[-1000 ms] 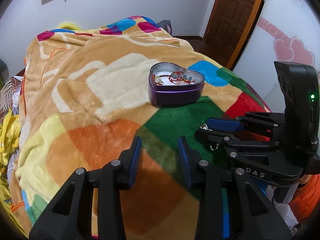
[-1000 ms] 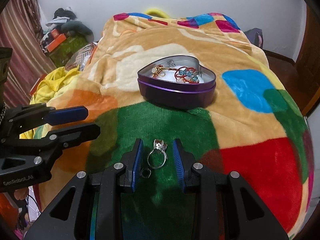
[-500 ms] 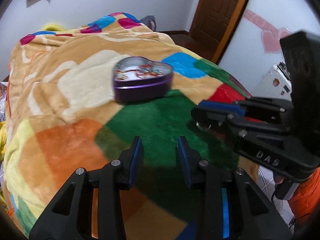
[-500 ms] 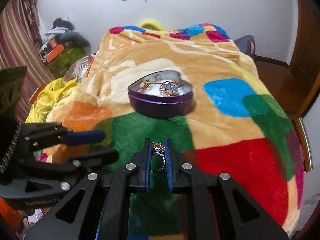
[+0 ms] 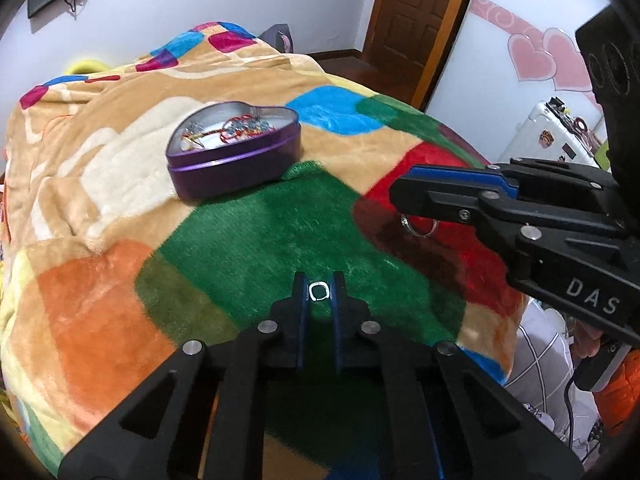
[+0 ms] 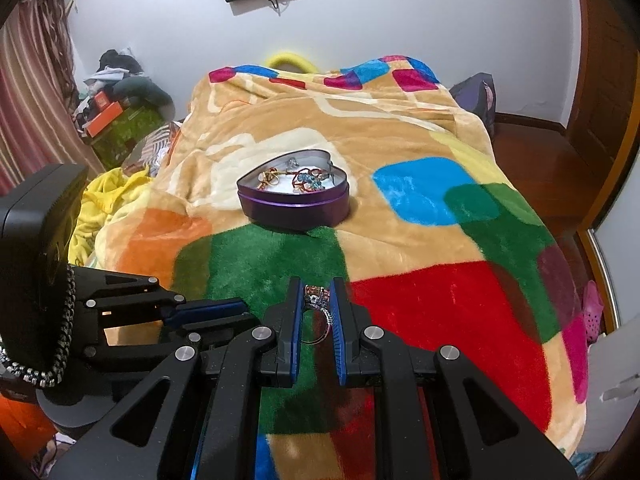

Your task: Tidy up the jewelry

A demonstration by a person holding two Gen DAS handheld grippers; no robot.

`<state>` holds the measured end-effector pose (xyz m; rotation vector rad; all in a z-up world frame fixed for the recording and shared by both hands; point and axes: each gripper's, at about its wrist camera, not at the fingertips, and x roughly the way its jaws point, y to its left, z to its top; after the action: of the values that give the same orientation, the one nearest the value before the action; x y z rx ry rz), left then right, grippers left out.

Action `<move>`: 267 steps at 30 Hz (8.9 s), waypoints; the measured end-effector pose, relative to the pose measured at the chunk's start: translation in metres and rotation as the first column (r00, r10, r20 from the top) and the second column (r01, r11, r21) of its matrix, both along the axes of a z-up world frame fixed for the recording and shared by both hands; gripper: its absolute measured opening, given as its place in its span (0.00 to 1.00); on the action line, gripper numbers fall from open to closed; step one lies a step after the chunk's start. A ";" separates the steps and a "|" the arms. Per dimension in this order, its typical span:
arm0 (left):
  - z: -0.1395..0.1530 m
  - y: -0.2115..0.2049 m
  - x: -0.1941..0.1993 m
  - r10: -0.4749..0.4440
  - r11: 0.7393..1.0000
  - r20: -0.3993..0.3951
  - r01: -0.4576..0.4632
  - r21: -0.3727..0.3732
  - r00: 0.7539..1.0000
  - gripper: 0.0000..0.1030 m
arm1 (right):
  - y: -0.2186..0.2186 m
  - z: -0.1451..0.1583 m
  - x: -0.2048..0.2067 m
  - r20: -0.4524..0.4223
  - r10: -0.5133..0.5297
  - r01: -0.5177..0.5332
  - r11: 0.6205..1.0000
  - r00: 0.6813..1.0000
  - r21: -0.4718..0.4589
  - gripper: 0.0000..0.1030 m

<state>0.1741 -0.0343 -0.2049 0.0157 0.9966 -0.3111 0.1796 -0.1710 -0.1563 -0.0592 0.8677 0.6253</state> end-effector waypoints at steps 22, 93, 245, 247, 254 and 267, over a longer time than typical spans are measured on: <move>0.076 0.050 0.034 0.115 0.993 0.196 -0.105 -0.060 0.974 0.09 | 0.016 0.057 0.015 0.156 0.010 -0.024 0.996 0.988 0.084 0.11; 0.037 0.076 0.074 0.150 0.987 0.124 -0.141 -0.077 0.981 0.09 | 0.041 -0.038 0.058 -0.053 0.073 -0.077 0.994 0.996 -0.072 0.16; 0.235 0.041 -0.169 0.323 0.941 0.696 -0.295 -0.165 0.642 0.99 | -0.022 0.193 -0.154 0.615 -0.264 0.134 0.959 0.743 0.250 0.98; 0.235 0.041 -0.170 0.322 0.942 0.698 -0.292 -0.167 0.640 0.99 | -0.022 0.194 -0.154 0.615 -0.265 0.135 0.959 0.742 0.250 0.98; 0.235 0.041 -0.169 0.318 0.944 0.699 -0.283 -0.170 0.640 0.99 | -0.024 0.193 -0.153 0.611 -0.274 0.141 0.956 0.743 0.257 0.98; 0.234 0.041 -0.169 0.319 0.944 0.697 -0.281 -0.173 0.642 1.00 | -0.024 0.192 -0.151 0.607 -0.276 0.144 0.955 0.745 0.259 0.98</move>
<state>0.0046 0.0064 0.0293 -0.0707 0.1829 0.0005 0.0286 -0.1950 0.0362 0.0079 0.1346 0.4245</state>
